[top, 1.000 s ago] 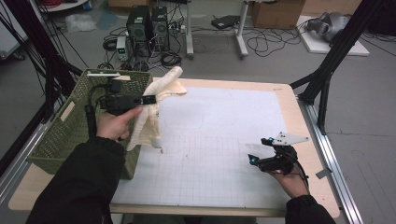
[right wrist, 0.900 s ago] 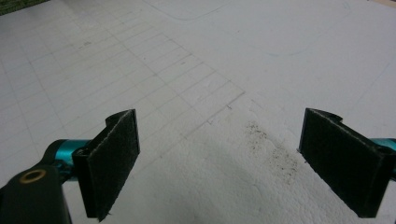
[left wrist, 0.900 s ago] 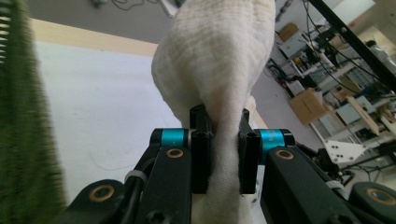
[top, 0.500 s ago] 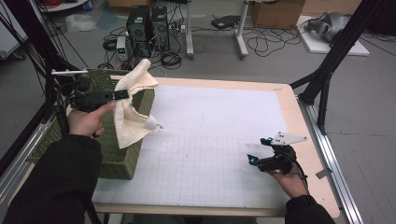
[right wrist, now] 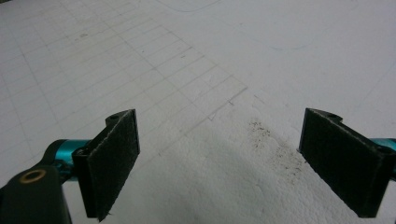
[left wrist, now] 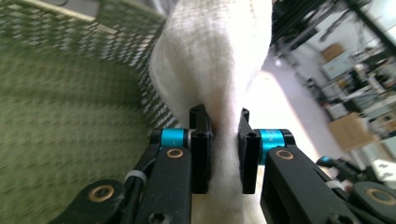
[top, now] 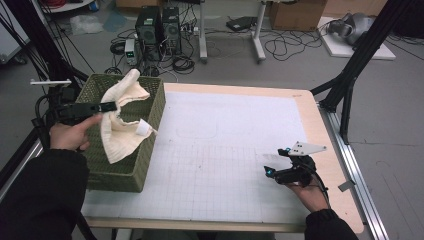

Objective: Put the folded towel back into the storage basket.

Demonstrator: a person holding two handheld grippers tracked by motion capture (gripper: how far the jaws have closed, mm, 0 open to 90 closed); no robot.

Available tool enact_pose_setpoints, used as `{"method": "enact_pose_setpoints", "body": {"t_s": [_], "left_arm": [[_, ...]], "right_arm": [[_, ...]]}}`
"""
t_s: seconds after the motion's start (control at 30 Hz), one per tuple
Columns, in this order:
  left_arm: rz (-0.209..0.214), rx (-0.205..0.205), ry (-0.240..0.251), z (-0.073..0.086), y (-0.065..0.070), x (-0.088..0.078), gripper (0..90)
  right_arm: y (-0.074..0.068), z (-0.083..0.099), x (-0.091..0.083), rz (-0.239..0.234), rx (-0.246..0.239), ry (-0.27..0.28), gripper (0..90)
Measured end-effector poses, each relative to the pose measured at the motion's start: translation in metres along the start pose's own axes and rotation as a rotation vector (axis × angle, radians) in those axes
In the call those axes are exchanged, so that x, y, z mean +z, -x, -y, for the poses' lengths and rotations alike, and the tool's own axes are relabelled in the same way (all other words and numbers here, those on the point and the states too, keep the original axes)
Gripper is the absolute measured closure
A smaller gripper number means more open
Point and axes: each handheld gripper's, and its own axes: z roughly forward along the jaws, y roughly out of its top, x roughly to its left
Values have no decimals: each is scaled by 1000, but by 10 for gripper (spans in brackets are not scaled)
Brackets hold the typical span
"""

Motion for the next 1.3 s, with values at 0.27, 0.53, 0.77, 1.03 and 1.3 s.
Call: {"method": "enact_pose_setpoints", "body": {"t_s": [0.27, 0.53, 0.77, 1.03, 1.3], "left_arm": [[-50, -6, -73, 15, -19, -6, 800], [-139, 3, -184, 29, -32, 12, 799], [-239, 2, -173, 31, -45, 36, 797], [-304, -21, -54, 29, -55, 42, 793], [-334, -1, -76, 34, -61, 50, 785]], "right_arm": [[0, 0, 0, 6, -4, -2, 117], [-1, 0, 1, 6, -7, -8, 117], [0, 0, 3, 4, -10, -14, 117], [-1, 0, 5, 0, -10, -19, 117], [-1, 0, 7, 0, -14, -21, 117]]}}
